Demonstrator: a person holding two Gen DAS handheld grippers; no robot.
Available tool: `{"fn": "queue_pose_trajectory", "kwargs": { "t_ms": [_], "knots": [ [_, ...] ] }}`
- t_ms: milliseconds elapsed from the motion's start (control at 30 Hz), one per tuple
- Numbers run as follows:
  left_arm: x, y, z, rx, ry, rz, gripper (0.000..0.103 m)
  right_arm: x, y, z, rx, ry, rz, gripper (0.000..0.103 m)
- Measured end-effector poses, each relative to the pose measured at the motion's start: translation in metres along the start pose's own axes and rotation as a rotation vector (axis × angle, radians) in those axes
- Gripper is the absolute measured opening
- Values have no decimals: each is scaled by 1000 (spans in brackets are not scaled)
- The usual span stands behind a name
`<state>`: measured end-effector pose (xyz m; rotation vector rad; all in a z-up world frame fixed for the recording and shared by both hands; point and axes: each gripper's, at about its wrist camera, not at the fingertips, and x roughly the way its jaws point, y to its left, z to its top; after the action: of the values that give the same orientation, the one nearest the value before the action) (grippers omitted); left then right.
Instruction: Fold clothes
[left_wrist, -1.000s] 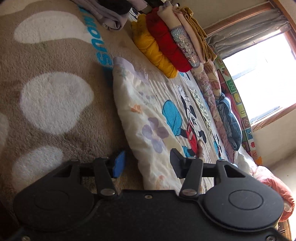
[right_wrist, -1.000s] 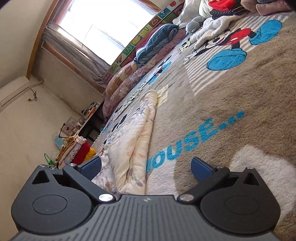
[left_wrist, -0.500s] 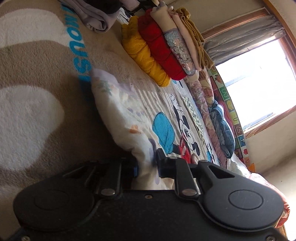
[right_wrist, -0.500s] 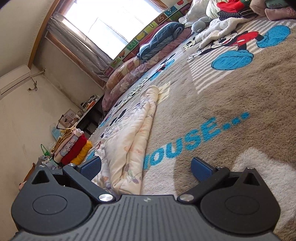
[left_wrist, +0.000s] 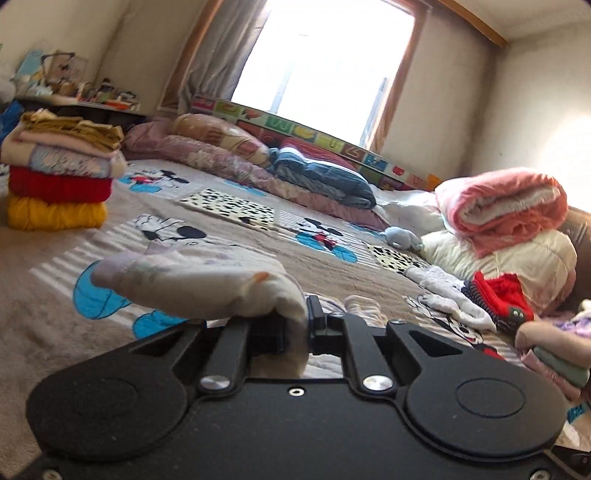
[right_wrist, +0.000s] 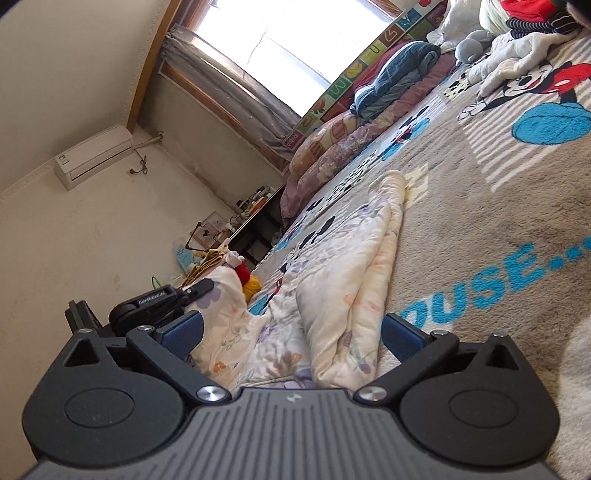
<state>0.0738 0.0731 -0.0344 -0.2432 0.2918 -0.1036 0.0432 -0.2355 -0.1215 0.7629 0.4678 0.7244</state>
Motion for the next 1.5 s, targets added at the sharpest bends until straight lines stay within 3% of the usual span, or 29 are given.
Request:
{"fn": "queue_pose_trajectory", "kwargs": {
  "t_ms": [267,433,533,567,600,667,800,933,1000,1067,1133,1167,1233,1333,1367,1500],
  "knots": [
    [21,-70,-34,310,22,-90,8,-1,-19,0,168,-16,80,102],
    [26,-88,-50,423,29,-134,8,-6,-37,-2,296,-75,109,102],
    [31,-97,-66,485,79,-189,11,-8,-47,-4,365,-114,123,102],
    [33,-100,-71,499,99,-202,20,-8,-49,-5,378,-122,124,102],
    [35,-102,-75,508,123,-233,37,-8,-49,-5,383,-127,123,102],
    [35,-103,-82,511,158,-306,53,-6,-49,-4,382,-128,115,102],
    [23,-107,-77,520,156,-389,54,-3,-47,-4,388,-134,99,102],
    [4,-87,-55,447,126,-439,54,1,-44,0,375,-124,63,102],
    [-5,-66,-38,388,85,-396,54,5,-42,3,360,-106,29,102],
    [-12,-31,-19,300,53,-300,54,11,-38,4,358,-87,-9,102],
    [-16,12,-4,207,46,-187,47,16,-34,5,358,-68,-31,102],
    [-17,29,0,173,51,-142,36,19,-31,5,353,-58,-49,102],
    [-19,64,4,94,72,-34,34,24,-27,5,338,-45,-103,100],
    [-18,89,-4,38,151,27,29,33,-21,4,340,-60,-167,94],
    [-18,88,-9,62,174,32,28,35,-20,4,344,-65,-182,89],
    [-22,72,-24,133,220,-48,23,46,-19,4,354,-93,-221,73]
  ]
}}
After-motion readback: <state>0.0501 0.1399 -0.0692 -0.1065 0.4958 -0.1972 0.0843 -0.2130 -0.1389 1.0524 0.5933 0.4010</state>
